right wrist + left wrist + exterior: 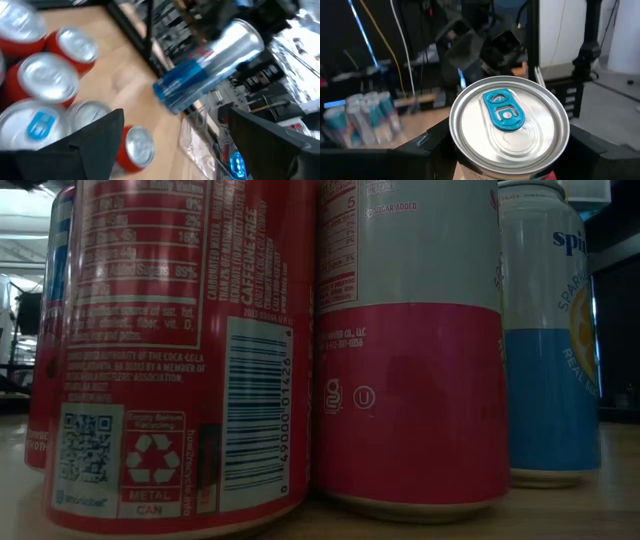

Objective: Sort soda cans
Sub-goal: Put the blue soda can into the top right transparent bin

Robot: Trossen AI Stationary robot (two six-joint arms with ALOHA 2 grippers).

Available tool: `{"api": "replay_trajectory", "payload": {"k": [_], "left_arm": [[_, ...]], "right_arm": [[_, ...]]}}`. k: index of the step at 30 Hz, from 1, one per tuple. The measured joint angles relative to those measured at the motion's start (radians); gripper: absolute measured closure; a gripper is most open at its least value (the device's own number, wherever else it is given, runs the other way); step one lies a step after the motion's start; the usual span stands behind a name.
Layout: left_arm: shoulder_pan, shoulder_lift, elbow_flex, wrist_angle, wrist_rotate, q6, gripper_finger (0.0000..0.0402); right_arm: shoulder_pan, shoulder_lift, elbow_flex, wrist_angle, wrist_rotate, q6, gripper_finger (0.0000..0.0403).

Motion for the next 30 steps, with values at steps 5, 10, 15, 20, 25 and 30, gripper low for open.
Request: {"api": "replay_trajectory", "payload": {"k": [5, 10, 15, 20, 25, 30], "left_arm": [[0.000, 0.059, 0.000, 0.122, 0.000, 0.072, 0.0164], [0.000, 0.137, 0.000, 0.248, -0.015, 0.168, 0.0164], [0.024, 0.200, 0.005, 0.310, -0.020, 0.221, 0.0164], [0.071, 0.273, 0.050, 0.309, -0.023, 0.241, 0.0164], [0.089, 0.346, 0.108, 0.306, -0.019, 0.268, 0.0164], [0.083, 0.391, 0.144, 0.307, -0.014, 0.288, 0.0164]], "right_arm": [[-0.017, 0.000, 0.000, 0.089, 0.017, 0.076, 0.0049], [-0.041, 0.000, 0.000, 0.105, 0.018, 0.205, 0.0049], [-0.041, 0.000, 0.000, 0.107, 0.011, 0.293, 0.0049], [-0.041, 0.017, 0.000, 0.137, 0.046, 0.352, 0.0049], [-0.054, 0.086, 0.021, 0.185, 0.045, 0.380, 0.0049], [-0.074, 0.123, 0.047, 0.185, 0.029, 0.398, 0.0049]]}}
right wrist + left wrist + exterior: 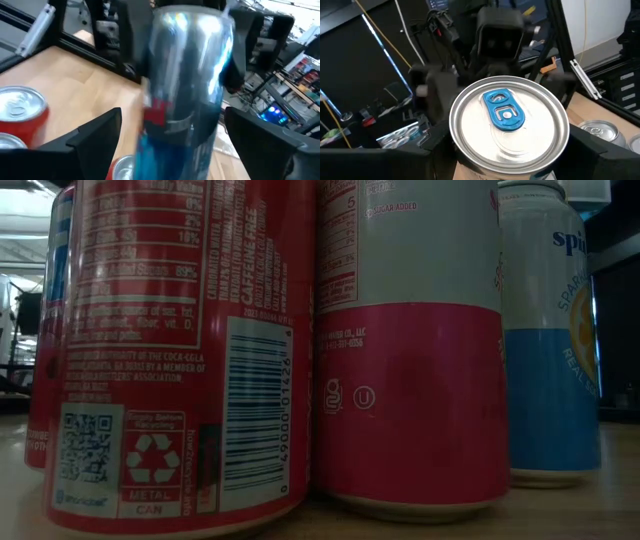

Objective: Sort soda cans
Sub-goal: Put the blue soda can into the top right transparent bin

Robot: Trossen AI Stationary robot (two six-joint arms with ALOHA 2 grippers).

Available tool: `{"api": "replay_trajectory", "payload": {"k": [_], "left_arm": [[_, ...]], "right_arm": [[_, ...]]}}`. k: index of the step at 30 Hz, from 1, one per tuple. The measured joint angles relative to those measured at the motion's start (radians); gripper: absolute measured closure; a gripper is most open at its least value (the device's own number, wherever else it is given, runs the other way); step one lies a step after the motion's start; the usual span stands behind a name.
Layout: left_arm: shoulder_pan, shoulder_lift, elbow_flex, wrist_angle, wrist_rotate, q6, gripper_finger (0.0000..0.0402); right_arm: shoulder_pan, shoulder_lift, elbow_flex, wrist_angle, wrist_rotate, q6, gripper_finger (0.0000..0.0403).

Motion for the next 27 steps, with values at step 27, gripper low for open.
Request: {"api": "replay_trajectory", "payload": {"k": [27], "left_arm": [[0.003, 0.021, 0.012, -0.009, 0.000, 0.030, 0.0164]], "right_arm": [[-0.025, 0.046, 0.021, 0.019, -0.018, -0.006, 0.0184]]}}
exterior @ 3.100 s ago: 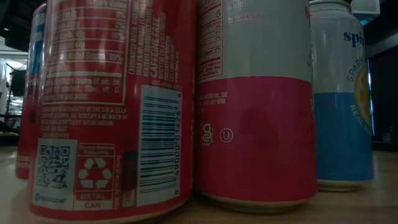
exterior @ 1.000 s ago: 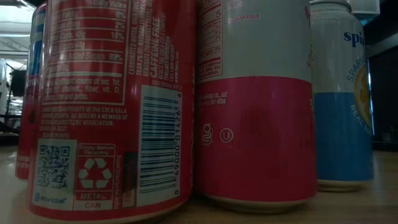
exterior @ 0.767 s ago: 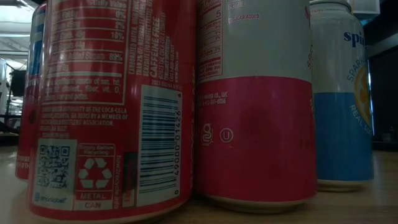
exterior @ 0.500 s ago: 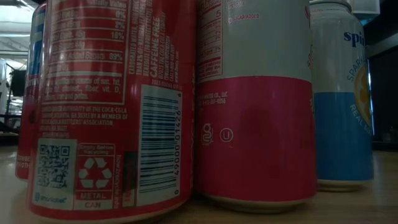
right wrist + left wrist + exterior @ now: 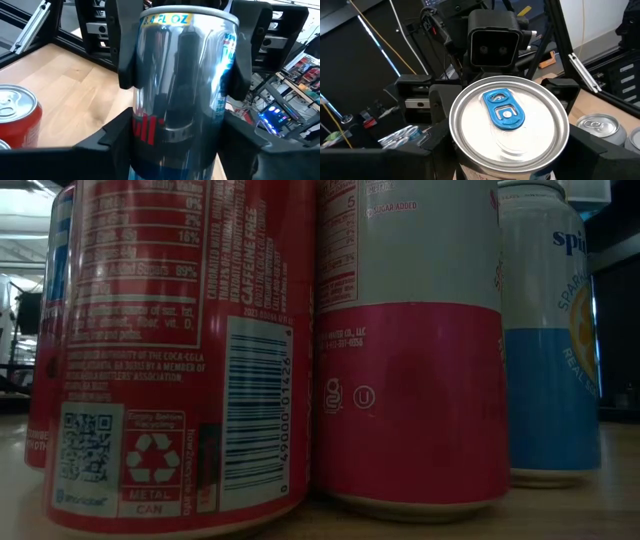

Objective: Sort soda cans
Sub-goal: Put the blue soda can into the top right transparent bin

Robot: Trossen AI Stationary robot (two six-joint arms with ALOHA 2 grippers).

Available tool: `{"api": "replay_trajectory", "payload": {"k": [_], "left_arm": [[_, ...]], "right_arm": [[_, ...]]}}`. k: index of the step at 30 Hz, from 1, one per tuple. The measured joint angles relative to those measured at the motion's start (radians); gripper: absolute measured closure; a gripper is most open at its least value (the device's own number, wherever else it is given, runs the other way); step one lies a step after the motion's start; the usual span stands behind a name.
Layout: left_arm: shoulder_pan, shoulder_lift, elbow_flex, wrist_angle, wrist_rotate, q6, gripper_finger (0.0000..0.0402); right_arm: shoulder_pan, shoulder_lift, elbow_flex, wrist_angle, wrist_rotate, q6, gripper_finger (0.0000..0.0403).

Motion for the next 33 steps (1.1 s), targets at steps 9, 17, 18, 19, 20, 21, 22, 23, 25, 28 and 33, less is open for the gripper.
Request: {"api": "replay_trajectory", "payload": {"k": [9, 17, 18, 19, 20, 21, 22, 23, 25, 28, 33], "left_arm": [[-0.006, -0.004, 0.000, -0.001, -0.166, -0.006, 0.0131], [-0.042, -0.025, 0.002, -0.059, -0.297, 0.039, 0.0107], [-0.047, -0.025, 0.002, -0.065, -0.304, 0.044, 0.0106], [-0.051, -0.026, 0.001, -0.079, -0.319, 0.049, 0.0106], [-0.055, -0.028, 0.000, -0.090, -0.330, 0.049, 0.0106], [-0.058, -0.028, 0.000, -0.097, -0.342, 0.049, 0.0106], [-0.061, -0.031, 0.000, -0.113, -0.357, 0.049, 0.0106], [-0.064, -0.034, 0.000, -0.131, -0.369, 0.049, 0.0106], [-0.066, -0.037, 0.000, -0.167, -0.373, 0.048, 0.0105], [-0.072, -0.040, -0.001, -0.224, -0.371, 0.001, 0.0105], [-0.072, -0.041, -0.001, -0.335, -0.366, -0.106, 0.0107]], "right_arm": [[-0.002, -0.014, -0.002, -0.009, 0.013, -0.046, 0.0176], [0.002, -0.092, -0.002, -0.099, 0.040, -0.104, 0.0180], [0.004, -0.104, -0.002, -0.108, 0.036, -0.107, 0.0179], [0.005, -0.117, -0.002, -0.124, 0.034, -0.109, 0.0178], [0.005, -0.129, -0.002, -0.143, 0.032, -0.115, 0.0177], [0.006, -0.139, -0.002, -0.159, 0.036, -0.126, 0.0177], [0.005, -0.149, -0.002, -0.173, 0.038, -0.129, 0.0177], [0.004, -0.160, -0.002, -0.185, 0.045, -0.131, 0.0176], [0.003, -0.188, -0.002, -0.203, 0.055, -0.140, 0.0176], [0.003, -0.239, -0.001, -0.255, 0.086, -0.171, 0.0175], [0.003, -0.340, -0.001, -0.404, 0.145, -0.209, 0.0175]]}}
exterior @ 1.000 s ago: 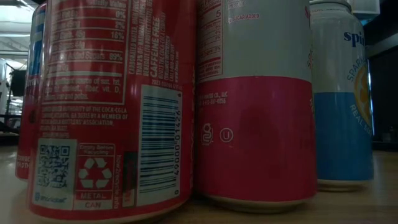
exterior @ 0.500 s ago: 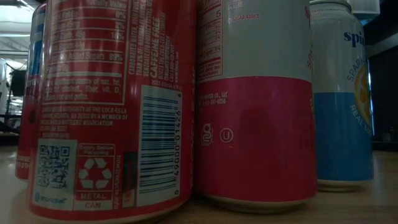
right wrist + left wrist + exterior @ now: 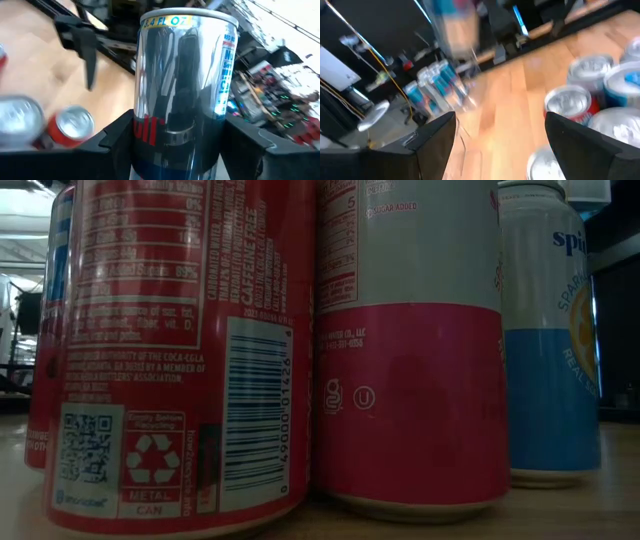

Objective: Sort soda cans
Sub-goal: Put the blue soda can into the top right transparent bin

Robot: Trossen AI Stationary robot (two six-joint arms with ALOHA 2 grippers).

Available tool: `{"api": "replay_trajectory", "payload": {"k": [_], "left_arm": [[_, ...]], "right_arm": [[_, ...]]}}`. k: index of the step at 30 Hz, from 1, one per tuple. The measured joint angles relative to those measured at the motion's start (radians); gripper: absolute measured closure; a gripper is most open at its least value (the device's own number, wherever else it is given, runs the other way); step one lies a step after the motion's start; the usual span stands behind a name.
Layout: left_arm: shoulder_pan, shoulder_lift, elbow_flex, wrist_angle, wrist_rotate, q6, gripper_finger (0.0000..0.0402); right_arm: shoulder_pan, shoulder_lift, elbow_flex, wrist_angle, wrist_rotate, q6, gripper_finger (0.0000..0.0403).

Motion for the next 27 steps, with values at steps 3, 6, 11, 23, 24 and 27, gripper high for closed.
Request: {"api": "replay_trajectory", "payload": {"k": [3, 6, 11, 23, 24, 27], "left_arm": [[0.000, 0.000, 0.000, -0.069, 0.002, -0.054, 0.0107], [-0.002, 0.000, -0.004, -0.090, 0.003, -0.095, 0.0107], [-0.004, 0.000, -0.032, -0.075, 0.004, -0.123, 0.0107], [-0.007, 0.000, -0.066, -0.024, 0.006, -0.142, 0.0107], [-0.008, 0.000, -0.066, -0.024, 0.006, -0.142, 0.0107], [-0.013, 0.001, -0.067, -0.028, 0.007, -0.139, 0.0107]], "right_arm": [[0.000, -0.065, 0.000, -0.111, 0.075, -0.002, 0.0175], [-0.001, -0.120, -0.016, -0.199, 0.157, -0.001, 0.0174], [-0.024, -0.217, -0.103, -0.254, 0.222, 0.019, 0.0175], [-0.271, -0.460, -0.460, -0.076, 0.157, 0.067, 0.0179], [-0.292, -0.479, -0.496, -0.048, 0.146, 0.075, 0.0179], [-0.342, -0.516, -0.589, 0.087, 0.109, 0.086, 0.0179]]}}
